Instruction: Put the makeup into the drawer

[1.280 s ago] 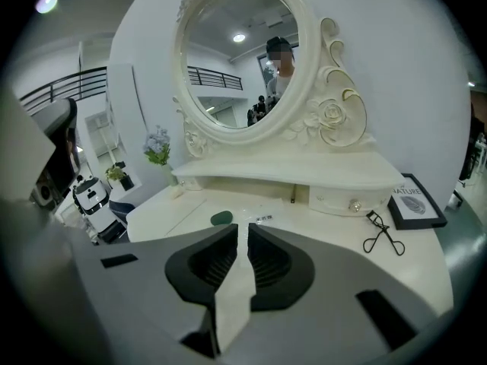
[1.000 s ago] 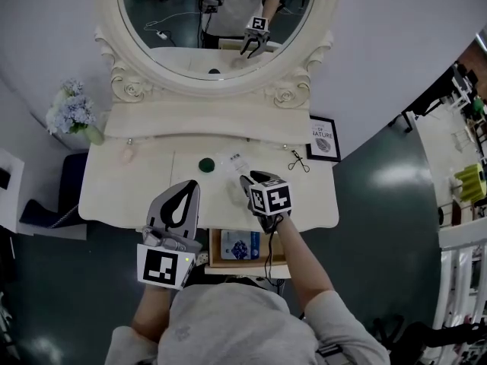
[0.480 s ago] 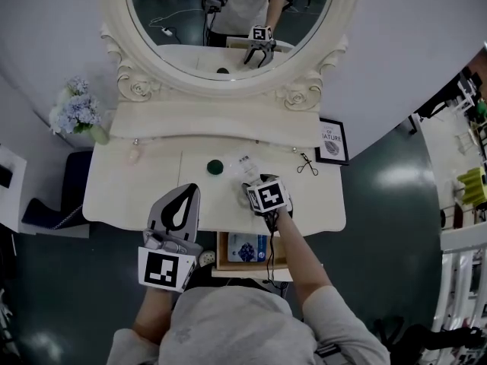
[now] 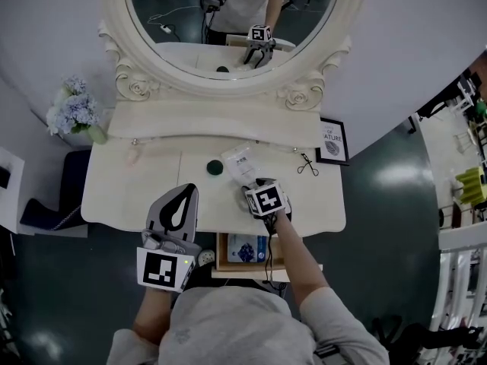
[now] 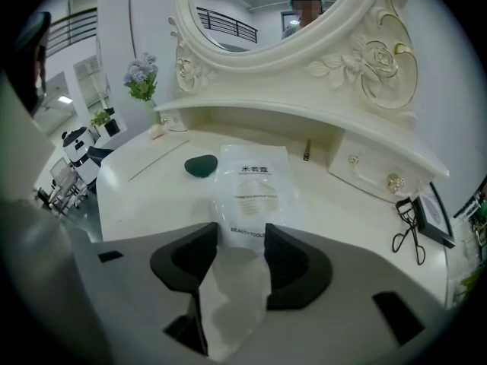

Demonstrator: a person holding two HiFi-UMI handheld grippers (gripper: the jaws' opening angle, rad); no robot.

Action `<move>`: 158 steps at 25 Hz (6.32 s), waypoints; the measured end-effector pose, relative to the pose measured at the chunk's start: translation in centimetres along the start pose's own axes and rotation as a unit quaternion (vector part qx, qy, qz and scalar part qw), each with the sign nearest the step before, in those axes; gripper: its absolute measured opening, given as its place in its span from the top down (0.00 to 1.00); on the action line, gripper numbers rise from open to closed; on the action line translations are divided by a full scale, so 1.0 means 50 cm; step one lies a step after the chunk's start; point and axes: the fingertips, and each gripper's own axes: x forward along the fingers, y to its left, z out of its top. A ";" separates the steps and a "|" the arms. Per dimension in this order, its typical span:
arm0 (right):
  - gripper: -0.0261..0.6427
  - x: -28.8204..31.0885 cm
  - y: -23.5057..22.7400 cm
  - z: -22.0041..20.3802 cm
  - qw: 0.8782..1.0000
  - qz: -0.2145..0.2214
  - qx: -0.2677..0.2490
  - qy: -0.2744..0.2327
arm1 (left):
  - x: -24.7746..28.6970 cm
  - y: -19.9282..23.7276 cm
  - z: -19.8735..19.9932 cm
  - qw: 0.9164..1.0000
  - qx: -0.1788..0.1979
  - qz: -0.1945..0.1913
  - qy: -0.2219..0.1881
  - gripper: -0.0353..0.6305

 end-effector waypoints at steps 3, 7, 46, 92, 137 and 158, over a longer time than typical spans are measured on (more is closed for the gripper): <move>0.74 0.002 0.018 0.001 1.000 0.009 -0.014 -0.002 | 0.000 -0.002 -0.001 1.000 0.001 -0.002 -0.001 0.92; 0.92 -0.003 0.023 0.001 1.000 0.001 -0.024 -0.013 | -0.003 -0.004 -0.001 1.000 0.001 -0.002 0.000 0.92; 0.93 -0.356 0.183 -0.096 0.958 0.195 -0.123 -0.171 | -0.035 -0.066 0.059 0.998 0.005 -0.001 -0.063 0.92; 0.93 -0.293 0.148 -0.420 0.963 0.224 -0.144 0.032 | -0.084 -0.159 0.077 0.998 0.019 -0.005 -0.067 0.92; 0.93 -0.394 0.097 -0.184 0.971 0.120 -0.078 -0.190 | -0.090 -0.183 0.089 0.997 0.025 -0.006 -0.077 0.92; 0.93 -0.557 0.121 -0.009 0.927 0.083 -0.064 -0.359 | -0.089 -0.172 0.095 0.997 0.024 -0.009 -0.080 0.92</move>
